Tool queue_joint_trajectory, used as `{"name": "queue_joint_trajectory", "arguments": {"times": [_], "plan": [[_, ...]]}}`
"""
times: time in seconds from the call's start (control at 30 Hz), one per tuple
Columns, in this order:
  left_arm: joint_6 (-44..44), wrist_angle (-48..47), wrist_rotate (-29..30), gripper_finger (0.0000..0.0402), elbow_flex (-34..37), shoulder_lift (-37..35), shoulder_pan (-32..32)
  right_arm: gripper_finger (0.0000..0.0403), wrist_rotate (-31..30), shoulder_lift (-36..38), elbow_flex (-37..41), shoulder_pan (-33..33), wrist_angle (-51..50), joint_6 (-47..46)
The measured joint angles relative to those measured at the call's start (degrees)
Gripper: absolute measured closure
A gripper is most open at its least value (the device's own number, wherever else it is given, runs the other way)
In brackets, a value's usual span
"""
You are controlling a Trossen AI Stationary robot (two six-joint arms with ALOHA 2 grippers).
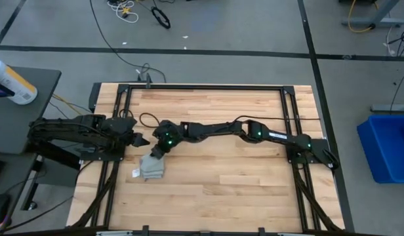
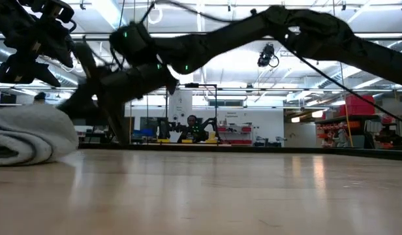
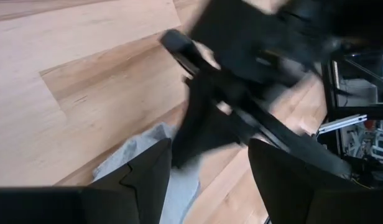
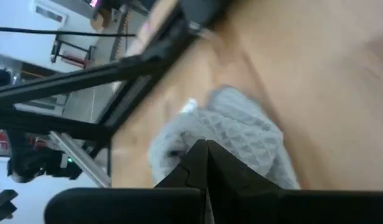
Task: Fold microfiber towels
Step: Fold the grey towel
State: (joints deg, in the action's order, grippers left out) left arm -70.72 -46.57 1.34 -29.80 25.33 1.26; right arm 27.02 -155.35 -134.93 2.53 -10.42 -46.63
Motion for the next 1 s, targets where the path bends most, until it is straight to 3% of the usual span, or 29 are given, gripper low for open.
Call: {"name": "queue_joint_trajectory", "arguments": {"times": [0.2, 0.57, 0.73, 1.0], "plan": [[0.9, 0.0, 0.1, 0.0178, 0.0, 0.0, 0.0, 0.0399, -2.2, 3.2, -0.1, -0.2, 0.2, -0.1], [2.5, 0.0, 0.1, 0.0178, 0.0, 0.0, 0.0, 0.0401, 5.5, 5.6, 0.0, -3.7, 4.3, -3.2], [2.6, 0.0, 0.1, 0.0178, 0.0, 0.0, 0.0, 0.0402, 1.0, 5.6, 0.1, -5.6, 6.3, -3.8], [2.2, 0.2, 0.0, 0.0178, 0.0, 0.0, 0.0, 0.0402, 0.3, 0.5, 0.3, -5.6, 9.3, -9.4]]}}
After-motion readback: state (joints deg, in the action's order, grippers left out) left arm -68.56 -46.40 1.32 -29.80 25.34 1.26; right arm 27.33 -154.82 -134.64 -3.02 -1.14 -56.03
